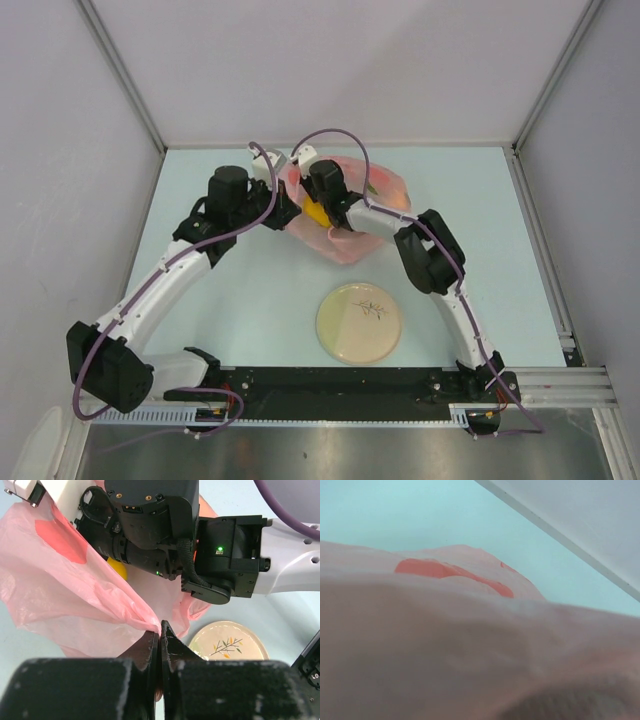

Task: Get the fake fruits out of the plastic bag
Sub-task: Take out the fake fruit from the plastic bag.

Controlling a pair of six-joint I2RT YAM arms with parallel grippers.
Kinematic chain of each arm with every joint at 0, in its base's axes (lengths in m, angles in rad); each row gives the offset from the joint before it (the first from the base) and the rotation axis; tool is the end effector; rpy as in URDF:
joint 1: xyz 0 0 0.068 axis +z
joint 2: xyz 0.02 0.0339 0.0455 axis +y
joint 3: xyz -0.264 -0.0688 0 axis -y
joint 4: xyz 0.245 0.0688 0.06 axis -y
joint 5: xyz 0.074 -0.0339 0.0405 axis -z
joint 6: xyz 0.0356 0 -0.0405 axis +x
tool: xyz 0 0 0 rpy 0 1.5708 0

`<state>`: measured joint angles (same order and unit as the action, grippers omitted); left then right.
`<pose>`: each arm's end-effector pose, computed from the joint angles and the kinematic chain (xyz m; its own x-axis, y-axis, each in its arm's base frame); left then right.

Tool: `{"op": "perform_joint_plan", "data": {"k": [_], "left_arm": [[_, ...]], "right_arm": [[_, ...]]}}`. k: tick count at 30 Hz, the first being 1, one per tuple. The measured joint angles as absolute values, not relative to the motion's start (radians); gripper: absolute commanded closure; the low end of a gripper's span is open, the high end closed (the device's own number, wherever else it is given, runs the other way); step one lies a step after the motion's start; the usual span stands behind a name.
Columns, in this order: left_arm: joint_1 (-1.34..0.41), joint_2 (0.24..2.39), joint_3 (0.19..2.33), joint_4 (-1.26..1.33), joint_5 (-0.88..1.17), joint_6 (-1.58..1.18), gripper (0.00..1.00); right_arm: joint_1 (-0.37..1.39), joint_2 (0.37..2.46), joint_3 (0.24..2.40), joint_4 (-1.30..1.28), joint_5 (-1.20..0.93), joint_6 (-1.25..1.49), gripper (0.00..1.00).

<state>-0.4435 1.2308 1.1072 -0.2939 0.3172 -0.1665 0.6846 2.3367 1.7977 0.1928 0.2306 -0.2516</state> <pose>0.2491 -0.1306 0.3480 -0.4714 0.0496 -0.8805 0.5953 0.7545 -0.2762 0.4283 0.3391 0.1926 -0.1428 -0.4294 -0.8917 -0.5004 0.8087 -0.3093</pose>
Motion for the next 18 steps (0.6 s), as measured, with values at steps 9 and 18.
{"op": "perform_joint_plan", "data": {"k": [9,18], "left_arm": [[-0.435,1.230,1.107,-0.269,0.318,-0.167,0.93],[-0.435,1.247,1.131,-0.242,0.328,-0.184,0.92]], "right_arm": [[0.672,2.243,1.721,0.154,0.181,-0.252,1.00],[0.685,1.878,1.557,0.020,0.077,-0.223,1.00]]}}
